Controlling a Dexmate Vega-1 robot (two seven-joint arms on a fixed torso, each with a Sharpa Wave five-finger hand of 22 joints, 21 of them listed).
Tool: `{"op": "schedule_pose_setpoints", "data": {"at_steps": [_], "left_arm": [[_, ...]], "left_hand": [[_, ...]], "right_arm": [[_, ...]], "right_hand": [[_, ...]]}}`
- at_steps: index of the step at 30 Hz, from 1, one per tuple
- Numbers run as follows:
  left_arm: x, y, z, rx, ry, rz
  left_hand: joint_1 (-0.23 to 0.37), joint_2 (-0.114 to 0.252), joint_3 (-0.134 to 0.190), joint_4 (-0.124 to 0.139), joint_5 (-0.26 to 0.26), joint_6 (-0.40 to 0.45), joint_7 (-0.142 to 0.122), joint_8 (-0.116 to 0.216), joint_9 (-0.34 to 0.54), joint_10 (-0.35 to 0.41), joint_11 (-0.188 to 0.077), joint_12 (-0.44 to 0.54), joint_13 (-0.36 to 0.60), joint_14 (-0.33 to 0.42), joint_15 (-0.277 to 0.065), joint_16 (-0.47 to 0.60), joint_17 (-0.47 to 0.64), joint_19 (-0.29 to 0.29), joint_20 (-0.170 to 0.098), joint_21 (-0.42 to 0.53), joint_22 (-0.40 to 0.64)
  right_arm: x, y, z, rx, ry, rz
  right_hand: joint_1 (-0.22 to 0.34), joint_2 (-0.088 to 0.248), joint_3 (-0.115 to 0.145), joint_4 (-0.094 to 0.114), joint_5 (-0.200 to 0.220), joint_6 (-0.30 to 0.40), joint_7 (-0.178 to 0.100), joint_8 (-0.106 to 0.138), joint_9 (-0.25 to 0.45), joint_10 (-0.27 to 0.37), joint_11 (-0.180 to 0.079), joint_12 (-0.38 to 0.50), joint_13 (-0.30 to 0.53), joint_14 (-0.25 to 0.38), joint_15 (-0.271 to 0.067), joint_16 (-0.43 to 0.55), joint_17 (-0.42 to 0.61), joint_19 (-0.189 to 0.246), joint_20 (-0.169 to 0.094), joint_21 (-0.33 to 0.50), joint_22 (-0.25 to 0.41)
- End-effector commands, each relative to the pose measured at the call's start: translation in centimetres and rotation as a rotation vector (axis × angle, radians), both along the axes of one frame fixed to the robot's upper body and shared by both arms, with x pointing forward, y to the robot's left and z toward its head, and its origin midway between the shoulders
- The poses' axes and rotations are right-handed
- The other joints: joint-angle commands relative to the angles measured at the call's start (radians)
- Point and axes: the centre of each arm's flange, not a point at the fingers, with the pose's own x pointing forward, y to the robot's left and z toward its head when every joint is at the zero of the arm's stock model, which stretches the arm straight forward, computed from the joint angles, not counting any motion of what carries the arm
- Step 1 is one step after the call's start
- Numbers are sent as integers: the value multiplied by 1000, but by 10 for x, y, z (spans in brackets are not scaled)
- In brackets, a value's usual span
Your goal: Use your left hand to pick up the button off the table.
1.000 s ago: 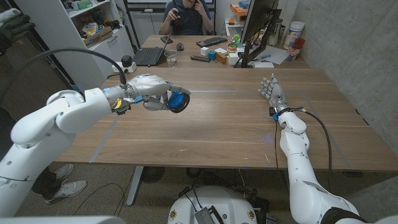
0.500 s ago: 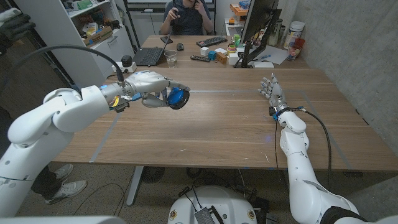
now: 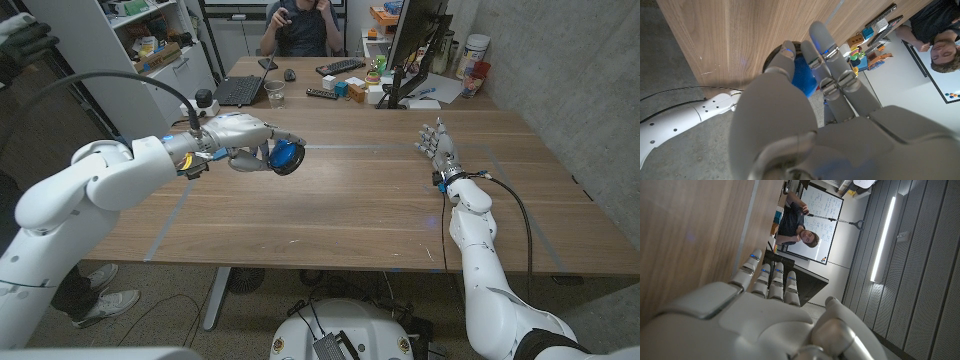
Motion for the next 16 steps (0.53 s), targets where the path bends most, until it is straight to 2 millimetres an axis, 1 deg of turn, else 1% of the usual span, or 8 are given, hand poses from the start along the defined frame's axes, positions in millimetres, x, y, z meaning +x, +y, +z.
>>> {"op": "schedule_pose_setpoints", "data": {"at_steps": [1, 16], "left_arm": [[3, 0, 0, 1, 2, 5], [9, -3, 2, 9, 12, 8]], "left_hand": [[-100, 99, 102, 90, 9, 424, 268, 2, 22, 188, -176, 1, 7, 10, -14, -7, 3, 7, -4, 9, 2], [-107, 99, 113, 88, 9, 427, 269, -1, 23, 193, -177, -6, 12, 12, -15, -10, 7, 5, -4, 12, 2]], "right_arm": [[3, 0, 2, 0, 2, 3], [7, -3, 1, 3, 4, -2]], "right_hand": [[6, -1, -1, 1, 4, 5, -1, 8, 3, 4, 5, 0, 2, 7, 3, -2, 3, -5, -4, 0, 4], [6, -1, -3, 1, 5, 6, 0, 8, 3, 5, 7, 1, 2, 8, 3, -1, 3, -6, -2, 1, 4]]}}
